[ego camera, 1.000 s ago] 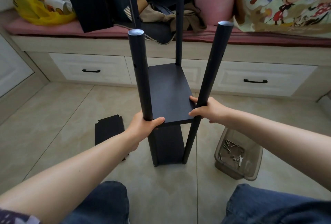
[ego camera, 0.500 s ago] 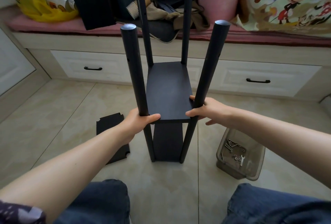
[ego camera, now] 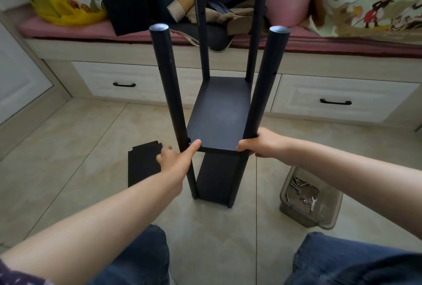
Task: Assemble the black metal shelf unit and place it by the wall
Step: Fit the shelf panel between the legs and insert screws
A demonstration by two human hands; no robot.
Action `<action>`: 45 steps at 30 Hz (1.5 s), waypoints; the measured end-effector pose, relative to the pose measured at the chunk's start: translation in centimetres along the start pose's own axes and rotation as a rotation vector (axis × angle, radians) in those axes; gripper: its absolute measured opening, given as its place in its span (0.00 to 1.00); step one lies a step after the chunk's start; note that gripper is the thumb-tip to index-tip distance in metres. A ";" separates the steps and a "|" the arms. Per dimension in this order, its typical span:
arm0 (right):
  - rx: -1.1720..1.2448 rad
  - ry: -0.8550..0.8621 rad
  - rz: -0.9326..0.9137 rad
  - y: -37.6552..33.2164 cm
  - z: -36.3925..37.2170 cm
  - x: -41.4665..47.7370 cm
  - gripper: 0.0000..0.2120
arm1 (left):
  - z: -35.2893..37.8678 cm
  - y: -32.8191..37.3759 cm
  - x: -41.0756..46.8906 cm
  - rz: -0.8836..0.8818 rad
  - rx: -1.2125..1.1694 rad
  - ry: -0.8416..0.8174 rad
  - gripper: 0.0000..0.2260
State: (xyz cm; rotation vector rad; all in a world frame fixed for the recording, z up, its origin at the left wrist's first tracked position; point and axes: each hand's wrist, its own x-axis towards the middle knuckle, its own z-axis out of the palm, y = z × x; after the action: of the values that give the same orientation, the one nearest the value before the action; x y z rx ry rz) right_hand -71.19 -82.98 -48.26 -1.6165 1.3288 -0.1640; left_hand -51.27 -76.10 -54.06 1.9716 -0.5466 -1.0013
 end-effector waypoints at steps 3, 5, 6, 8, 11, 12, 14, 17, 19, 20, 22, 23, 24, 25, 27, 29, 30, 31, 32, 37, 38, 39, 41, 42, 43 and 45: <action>0.019 0.012 -0.002 0.0 0.1 0.0 0.05 | 1.6 -1.6 -1.5 -0.163 -0.099 -0.159 0.31; 0.015 -0.011 -0.001 -0.2 -0.2 -0.2 0.09 | 2.7 -1.9 -2.3 -0.142 -0.119 -0.276 0.23; 0.010 -0.030 0.002 -0.2 -0.5 -0.3 0.13 | 3.3 -1.7 -2.6 -0.128 -0.143 -0.312 0.22; 0.008 -0.067 0.008 -0.2 -1.1 -0.6 0.17 | 4.6 -1.2 -2.7 -0.112 -0.247 -0.355 0.29; 0.017 -0.094 0.017 -0.2 -1.8 -1.0 0.19 | 6.0 -0.9 -2.7 -0.087 -0.360 -0.389 0.33; 0.029 -0.098 0.020 -0.1 -1.9 -1.1 0.19 | 6.3 -1.0 -2.8 -0.091 -0.390 -0.415 0.32; 0.010 -0.077 -0.002 -0.3 -2.0 -1.3 0.19 | 6.8 -1.3 -2.6 -0.082 -0.443 -0.463 0.28; -0.156 0.047 -0.187 -0.6 -2.8 -1.4 0.20 | 7.4 -1.2 -2.5 -0.041 -0.503 -0.490 0.18; -0.182 0.047 -0.266 -0.9 -3.3 -1.9 0.18 | 7.7 -1.1 -2.4 -0.030 -0.510 -0.508 0.15; -0.199 0.039 -0.286 -1.0 -3.5 -2.0 0.17 | 7.7 -1.1 -2.4 -0.024 -0.503 -0.518 0.14; -0.252 0.033 -0.314 -0.8 -3.5 -2.0 0.14 | 7.8 -1.3 -2.1 0.002 -0.497 -0.524 0.13; -0.274 0.029 -0.326 -0.8 -3.4 -2.0 0.13 | 7.7 -1.4 -2.0 0.020 -0.489 -0.523 0.13; -0.291 0.026 -0.337 -0.8 -3.2 -1.9 0.11 | 7.5 -1.5 -2.0 0.040 -0.476 -0.525 0.12; -0.300 0.022 -0.339 -0.9 -3.0 -1.8 0.09 | 7.3 -1.6 -2.0 0.065 -0.456 -0.534 0.12; -0.278 0.008 -0.335 -1.0 -2.5 -1.7 0.07 | 6.9 -2.0 -1.9 0.108 -0.421 -0.549 0.10; -0.253 0.010 -0.327 -1.2 -2.0 -1.8 0.07 | 6.5 -2.2 -1.7 0.133 -0.400 -0.559 0.09; -0.251 0.016 -0.326 -1.3 -1.8 -1.9 0.07 | 6.3 -2.3 -1.6 0.137 -0.397 -0.564 0.09; -0.255 0.023 -0.325 -1.3 -1.4 -1.9 0.06 | 6.1 -2.3 -1.5 0.138 -0.399 -0.569 0.10; -0.259 0.032 -0.328 -1.4 -1.0 -1.9 0.06 | 5.7 -2.4 -1.4 0.135 -0.402 -0.576 0.11; -0.272 0.071 -0.379 -1.8 0.7 -2.2 0.05 | 3.8 -2.5 -0.6 0.129 -0.380 -0.625 0.16; -0.273 0.055 -0.389 -2.0 0.8 -2.2 0.05 | 3.4 -2.5 -0.4 0.132 -0.366 -0.645 0.17; -0.273 0.023 -0.396 -2.3 0.9 -2.1 0.06 | 2.9 -2.5 -0.2 0.134 -0.355 -0.667 0.18; -0.257 -0.081 -0.386 -3.0 0.6 -1.6 0.08 | 2.1 -2.6 0.2 0.131 -0.348 -0.706 0.22; -0.248 -0.148 -0.359 -3.2 0.0 -1.2 0.09 | 1.9 -2.7 0.3 0.128 -0.352 -0.719 0.23; -0.247 -0.212 -0.310 -3.4 -0.9 -0.7 0.11 | 1.7 -2.8 0.4 0.123 -0.358 -0.724 0.23; -0.222 -0.245 -0.191 -3.2 -3.2 0.5 0.14 | 1.7 -2.7 0.5 0.117 -0.378 -0.723 0.22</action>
State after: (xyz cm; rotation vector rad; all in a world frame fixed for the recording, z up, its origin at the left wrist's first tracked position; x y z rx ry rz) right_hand -70.90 -85.63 -44.54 -1.8846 1.0322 0.0684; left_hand -52.34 -75.71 -57.11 1.2001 -0.7785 -1.6100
